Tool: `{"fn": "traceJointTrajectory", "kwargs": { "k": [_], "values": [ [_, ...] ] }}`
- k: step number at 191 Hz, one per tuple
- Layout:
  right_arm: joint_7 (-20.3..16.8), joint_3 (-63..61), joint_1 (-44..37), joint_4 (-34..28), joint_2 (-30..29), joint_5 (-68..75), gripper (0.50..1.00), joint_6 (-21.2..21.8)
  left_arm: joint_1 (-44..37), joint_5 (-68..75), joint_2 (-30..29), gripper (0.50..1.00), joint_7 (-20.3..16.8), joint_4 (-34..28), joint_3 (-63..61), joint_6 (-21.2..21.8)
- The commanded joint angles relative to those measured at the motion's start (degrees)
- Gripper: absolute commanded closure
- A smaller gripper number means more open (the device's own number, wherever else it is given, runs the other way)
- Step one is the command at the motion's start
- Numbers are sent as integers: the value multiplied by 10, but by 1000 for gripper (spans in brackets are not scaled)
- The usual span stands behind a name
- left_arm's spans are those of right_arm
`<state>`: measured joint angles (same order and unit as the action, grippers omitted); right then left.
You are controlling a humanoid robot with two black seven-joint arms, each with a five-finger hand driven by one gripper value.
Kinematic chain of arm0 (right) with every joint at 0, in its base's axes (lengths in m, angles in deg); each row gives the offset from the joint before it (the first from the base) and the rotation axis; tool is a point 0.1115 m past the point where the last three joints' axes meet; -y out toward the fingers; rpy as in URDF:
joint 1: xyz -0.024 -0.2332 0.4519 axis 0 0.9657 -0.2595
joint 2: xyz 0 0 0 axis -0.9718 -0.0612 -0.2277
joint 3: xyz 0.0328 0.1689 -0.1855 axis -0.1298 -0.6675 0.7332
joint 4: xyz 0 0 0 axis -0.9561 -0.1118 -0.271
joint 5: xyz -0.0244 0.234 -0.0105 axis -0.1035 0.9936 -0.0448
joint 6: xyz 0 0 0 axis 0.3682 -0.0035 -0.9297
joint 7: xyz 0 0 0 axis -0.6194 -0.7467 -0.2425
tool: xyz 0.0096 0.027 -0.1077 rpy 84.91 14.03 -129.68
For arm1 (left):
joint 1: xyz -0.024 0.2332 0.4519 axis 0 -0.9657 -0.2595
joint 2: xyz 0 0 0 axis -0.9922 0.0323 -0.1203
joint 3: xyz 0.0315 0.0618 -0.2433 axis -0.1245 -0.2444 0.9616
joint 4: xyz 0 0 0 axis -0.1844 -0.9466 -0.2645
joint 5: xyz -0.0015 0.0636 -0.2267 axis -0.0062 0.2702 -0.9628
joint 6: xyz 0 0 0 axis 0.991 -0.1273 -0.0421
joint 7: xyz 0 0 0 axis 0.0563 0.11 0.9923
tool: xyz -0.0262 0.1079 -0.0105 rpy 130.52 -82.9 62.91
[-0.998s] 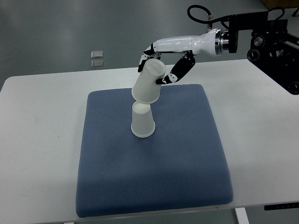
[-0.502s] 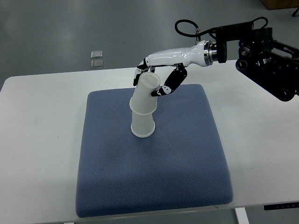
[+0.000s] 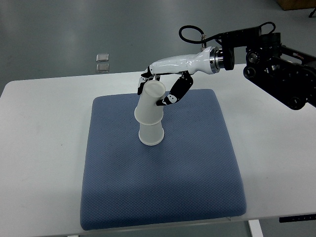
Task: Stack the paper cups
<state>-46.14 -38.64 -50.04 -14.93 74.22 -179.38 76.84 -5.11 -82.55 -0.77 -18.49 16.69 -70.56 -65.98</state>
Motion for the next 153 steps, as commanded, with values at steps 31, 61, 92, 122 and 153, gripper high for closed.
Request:
{"fn": "traceJointTrajectory", "kwargs": {
  "k": [31, 61, 92, 122, 153],
  "values": [
    [-6, 0, 0, 0, -6, -1, 934, 0, 0, 0, 0, 500, 0, 0, 1, 0],
    [-6, 0, 2, 0, -7, -1, 789, 0, 0, 0, 0, 500, 0, 0, 0, 0],
    [-6, 0, 2, 0, -7, 2, 611, 0, 0, 0, 0, 500, 0, 0, 1, 0],
    [-6, 0, 3, 0, -7, 4, 597, 0, 1, 0, 0, 500, 0, 0, 0, 0],
    [-6, -3, 4, 4, -3, 6, 597, 0, 0, 0, 0, 500, 0, 0, 1, 0]
  ]
}}
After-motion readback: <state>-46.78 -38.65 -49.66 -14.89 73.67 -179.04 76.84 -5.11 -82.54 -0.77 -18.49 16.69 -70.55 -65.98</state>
